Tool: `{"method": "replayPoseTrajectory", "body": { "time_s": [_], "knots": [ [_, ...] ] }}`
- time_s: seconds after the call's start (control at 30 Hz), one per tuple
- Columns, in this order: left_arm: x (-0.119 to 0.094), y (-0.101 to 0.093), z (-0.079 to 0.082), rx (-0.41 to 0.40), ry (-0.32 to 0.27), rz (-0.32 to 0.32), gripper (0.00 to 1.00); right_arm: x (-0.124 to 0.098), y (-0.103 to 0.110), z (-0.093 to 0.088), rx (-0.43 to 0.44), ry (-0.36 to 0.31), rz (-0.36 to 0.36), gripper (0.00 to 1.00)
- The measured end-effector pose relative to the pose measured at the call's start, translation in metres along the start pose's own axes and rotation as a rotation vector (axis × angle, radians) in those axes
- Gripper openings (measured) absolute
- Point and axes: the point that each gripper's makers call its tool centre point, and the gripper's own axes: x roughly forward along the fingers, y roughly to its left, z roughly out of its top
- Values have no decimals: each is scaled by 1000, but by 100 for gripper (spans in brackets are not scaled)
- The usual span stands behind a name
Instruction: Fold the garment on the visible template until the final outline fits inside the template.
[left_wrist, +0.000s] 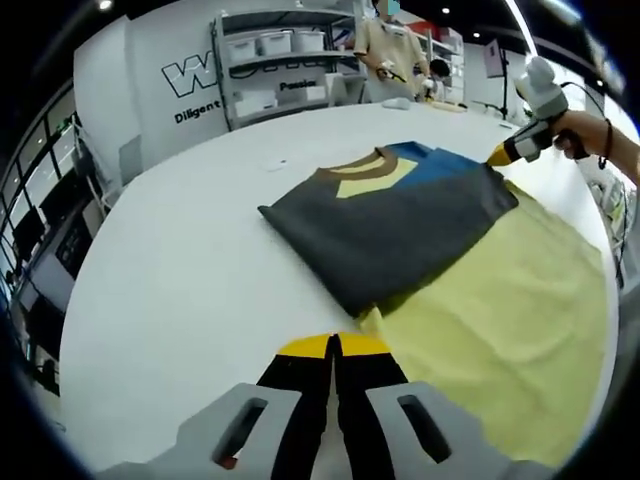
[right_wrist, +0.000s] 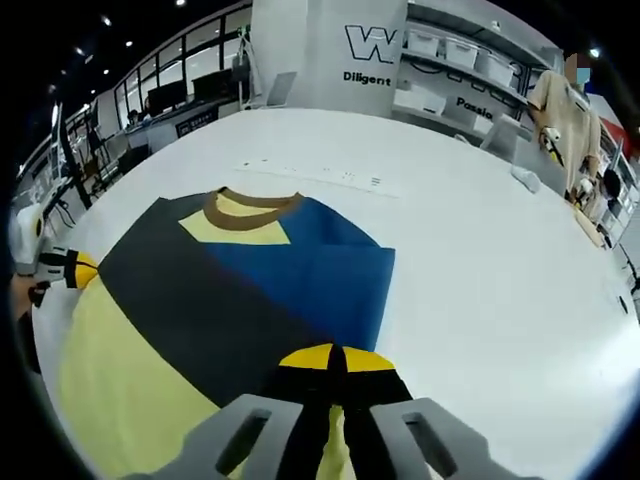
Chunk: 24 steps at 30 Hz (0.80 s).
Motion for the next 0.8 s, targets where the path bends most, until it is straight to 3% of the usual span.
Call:
{"method": "replayPoseTrajectory", "body": {
  "time_s": [0.27,0.4,0.6,0.8],
  "knots": [
    [-2,5,-1,-28,4,23,6,4,-1,-3,12,6,-7,0],
    [-9,13,5,-87,-21,51,8,-2,-8,-2,82,-8,-39,0],
    [-18,15,16,-144,-38,52,17,-13,-4,2,156,-57,-15,29],
    [-12,4,31,-228,-61,7,24,-17,1,-8,195,-63,14,44]
  ]
}}
